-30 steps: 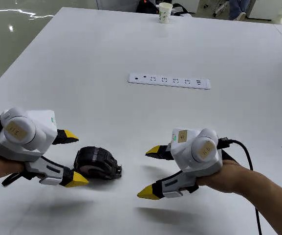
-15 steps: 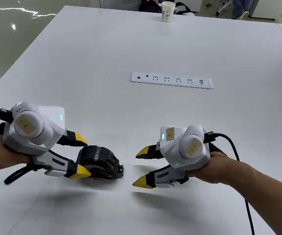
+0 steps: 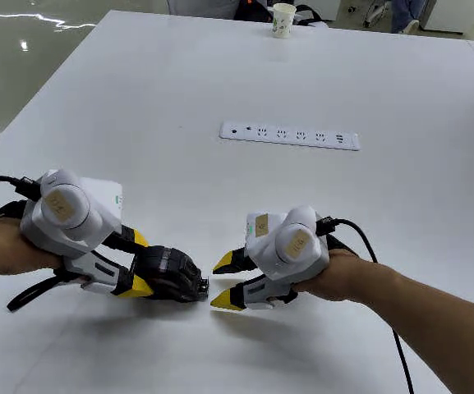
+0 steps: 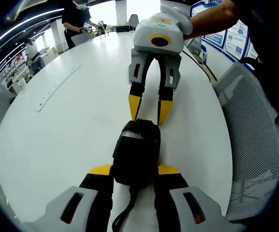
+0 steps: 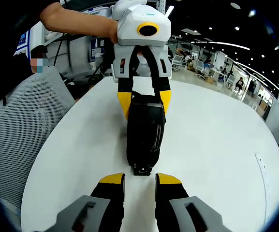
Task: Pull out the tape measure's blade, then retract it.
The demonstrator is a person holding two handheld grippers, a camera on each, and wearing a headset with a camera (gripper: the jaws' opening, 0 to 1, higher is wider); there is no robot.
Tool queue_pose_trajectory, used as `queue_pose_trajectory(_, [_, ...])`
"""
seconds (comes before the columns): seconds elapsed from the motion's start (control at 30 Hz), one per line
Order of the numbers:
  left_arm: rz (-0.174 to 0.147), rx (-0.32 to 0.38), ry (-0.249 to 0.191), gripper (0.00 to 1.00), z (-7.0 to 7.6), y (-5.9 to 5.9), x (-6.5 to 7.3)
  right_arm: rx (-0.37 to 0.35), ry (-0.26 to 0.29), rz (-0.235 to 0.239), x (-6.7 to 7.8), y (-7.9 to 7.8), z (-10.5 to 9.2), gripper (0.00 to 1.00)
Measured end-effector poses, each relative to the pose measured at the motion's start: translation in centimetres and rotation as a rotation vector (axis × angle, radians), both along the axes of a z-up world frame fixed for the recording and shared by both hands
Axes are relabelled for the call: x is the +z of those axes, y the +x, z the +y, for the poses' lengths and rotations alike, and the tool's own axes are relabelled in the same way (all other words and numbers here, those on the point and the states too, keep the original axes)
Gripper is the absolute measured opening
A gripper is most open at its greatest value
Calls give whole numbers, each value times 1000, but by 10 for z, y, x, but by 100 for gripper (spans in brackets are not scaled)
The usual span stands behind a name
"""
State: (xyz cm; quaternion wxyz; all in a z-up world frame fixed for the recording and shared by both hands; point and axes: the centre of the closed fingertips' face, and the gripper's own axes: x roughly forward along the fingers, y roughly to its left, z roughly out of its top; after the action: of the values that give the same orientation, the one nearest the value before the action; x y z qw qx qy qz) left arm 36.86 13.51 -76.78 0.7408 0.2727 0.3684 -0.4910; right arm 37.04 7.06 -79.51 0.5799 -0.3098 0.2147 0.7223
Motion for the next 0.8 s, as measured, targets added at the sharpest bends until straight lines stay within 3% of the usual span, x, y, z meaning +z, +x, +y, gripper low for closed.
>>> queue_pose_trajectory(0.23, [0, -15, 4, 27, 0, 0, -3, 3, -8, 7, -4, -1, 6, 17])
queue_pose_trajectory(0.8, [-1, -9, -35, 26, -1, 2, -2, -4, -5, 1, -8, 2, 10, 11])
